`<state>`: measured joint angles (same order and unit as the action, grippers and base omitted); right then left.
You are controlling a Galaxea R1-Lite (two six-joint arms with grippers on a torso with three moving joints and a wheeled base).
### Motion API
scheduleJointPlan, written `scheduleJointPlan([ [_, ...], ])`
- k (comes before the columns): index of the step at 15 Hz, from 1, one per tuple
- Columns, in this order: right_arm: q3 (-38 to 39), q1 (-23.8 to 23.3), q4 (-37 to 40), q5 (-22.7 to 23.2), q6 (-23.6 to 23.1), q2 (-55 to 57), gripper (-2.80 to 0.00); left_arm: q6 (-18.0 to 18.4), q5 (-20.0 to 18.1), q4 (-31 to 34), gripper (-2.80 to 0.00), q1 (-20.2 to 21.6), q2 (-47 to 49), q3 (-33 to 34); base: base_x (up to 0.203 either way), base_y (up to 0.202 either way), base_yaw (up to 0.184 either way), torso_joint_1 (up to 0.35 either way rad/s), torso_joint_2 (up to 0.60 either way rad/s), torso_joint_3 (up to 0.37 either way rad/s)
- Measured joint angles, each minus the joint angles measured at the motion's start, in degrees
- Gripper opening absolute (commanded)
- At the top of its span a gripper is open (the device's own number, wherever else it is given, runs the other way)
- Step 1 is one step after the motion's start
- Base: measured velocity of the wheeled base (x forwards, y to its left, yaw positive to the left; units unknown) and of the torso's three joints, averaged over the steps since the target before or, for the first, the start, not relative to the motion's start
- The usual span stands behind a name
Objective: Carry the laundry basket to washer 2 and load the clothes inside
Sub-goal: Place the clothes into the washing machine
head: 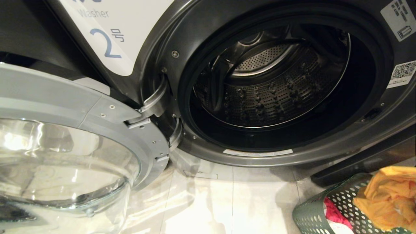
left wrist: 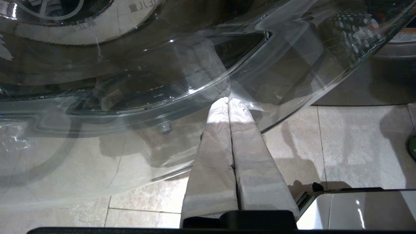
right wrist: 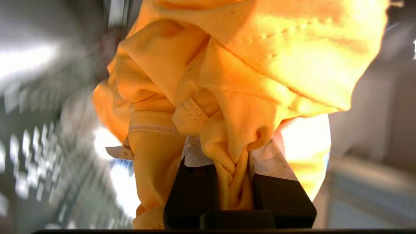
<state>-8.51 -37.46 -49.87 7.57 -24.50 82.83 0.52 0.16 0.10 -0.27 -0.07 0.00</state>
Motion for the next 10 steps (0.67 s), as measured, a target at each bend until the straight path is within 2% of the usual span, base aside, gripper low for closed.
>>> scheduleJointPlan([
  [2, -8.9, -0.2, 9.1, 2.4, 0.1, -7.2, -2.8, 0.0, 0.0, 0.0, -2.8, 0.0, 0.0, 0.0, 0.0, 0.0, 0.0, 0.0, 0.0, 0.0],
  [5, -18.3, 1.8, 26.6, 10.8, -1.0, -18.1, -2.8, 0.0, 0.0, 0.0, -2.8, 0.0, 0.0, 0.0, 0.0, 0.0, 0.0, 0.0, 0.0, 0.0],
  [7, -21.9, 7.9, 39.1, 14.3, -2.2, -24.9, -2.8, 0.0, 0.0, 0.0, -2.8, 0.0, 0.0, 0.0, 0.0, 0.0, 0.0, 0.0, 0.0, 0.0],
  [10, -25.4, 23.0, 56.6, 15.5, -3.0, -32.7, -2.8, 0.0, 0.0, 0.0, -2.8, 0.0, 0.0, 0.0, 0.0, 0.0, 0.0, 0.0, 0.0, 0.0],
])
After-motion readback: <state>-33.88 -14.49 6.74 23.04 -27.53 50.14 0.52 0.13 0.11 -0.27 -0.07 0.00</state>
